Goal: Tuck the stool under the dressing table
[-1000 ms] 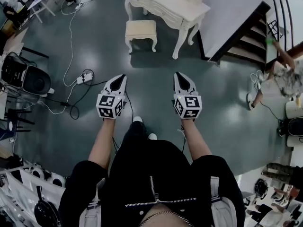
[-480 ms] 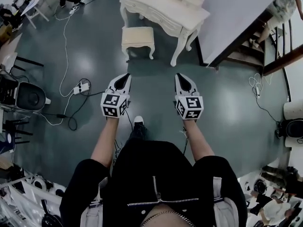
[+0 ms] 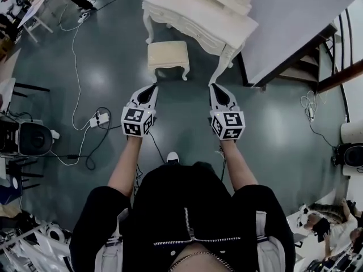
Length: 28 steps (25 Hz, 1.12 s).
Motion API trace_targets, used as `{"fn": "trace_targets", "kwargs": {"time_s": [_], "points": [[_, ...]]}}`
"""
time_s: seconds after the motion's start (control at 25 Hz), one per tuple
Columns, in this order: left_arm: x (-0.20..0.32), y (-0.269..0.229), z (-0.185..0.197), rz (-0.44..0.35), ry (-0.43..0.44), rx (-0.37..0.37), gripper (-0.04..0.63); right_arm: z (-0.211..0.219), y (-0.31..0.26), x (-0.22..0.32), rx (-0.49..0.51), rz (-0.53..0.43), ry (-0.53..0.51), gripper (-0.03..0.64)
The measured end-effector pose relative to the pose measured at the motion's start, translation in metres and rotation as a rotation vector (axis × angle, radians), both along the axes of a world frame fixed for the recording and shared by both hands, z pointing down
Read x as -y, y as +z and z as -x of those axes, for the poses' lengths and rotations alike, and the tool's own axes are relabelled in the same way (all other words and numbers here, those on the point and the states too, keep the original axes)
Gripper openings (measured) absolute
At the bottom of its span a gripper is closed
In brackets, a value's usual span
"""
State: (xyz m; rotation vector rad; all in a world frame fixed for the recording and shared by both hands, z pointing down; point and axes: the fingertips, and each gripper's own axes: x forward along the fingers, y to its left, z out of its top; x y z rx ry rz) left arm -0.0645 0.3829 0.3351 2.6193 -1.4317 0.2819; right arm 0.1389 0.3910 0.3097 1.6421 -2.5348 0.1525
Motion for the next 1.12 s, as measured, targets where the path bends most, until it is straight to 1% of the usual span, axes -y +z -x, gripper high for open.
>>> {"fn": "trace_targets", "kwargs": {"time_s": [0.16, 0.36, 0.48, 0.76, 1.0, 1.12], "points": [[0.033, 0.004, 0.007, 0.008, 0.007, -0.012, 0.021, 0.011, 0.006, 0.030, -0.008, 0.009, -0.003, 0.006], [0.067, 0.017, 0.008, 0.028, -0.002, -0.015, 0.021, 0.012, 0.015, 0.071, -0.005, 0.020, -0.015, 0.005], [0.095, 0.024, 0.006, 0.035, -0.018, -0.014, 0.021, 0.010, 0.021, 0.105, 0.005, 0.021, -0.031, 0.003], [0.185, 0.035, -0.008, 0.051, -0.067, 0.004, 0.021, -0.002, 0.026, 0.213, 0.032, 0.016, -0.084, 0.003], [0.274, 0.021, -0.027, 0.047, -0.123, 0.002, 0.021, -0.017, 0.016, 0.315, 0.027, 0.014, -0.143, 0.003], [0.309, 0.013, -0.036, 0.042, -0.155, -0.002, 0.021, -0.025, 0.010, 0.358, 0.035, 0.013, -0.169, 0.003]]}}
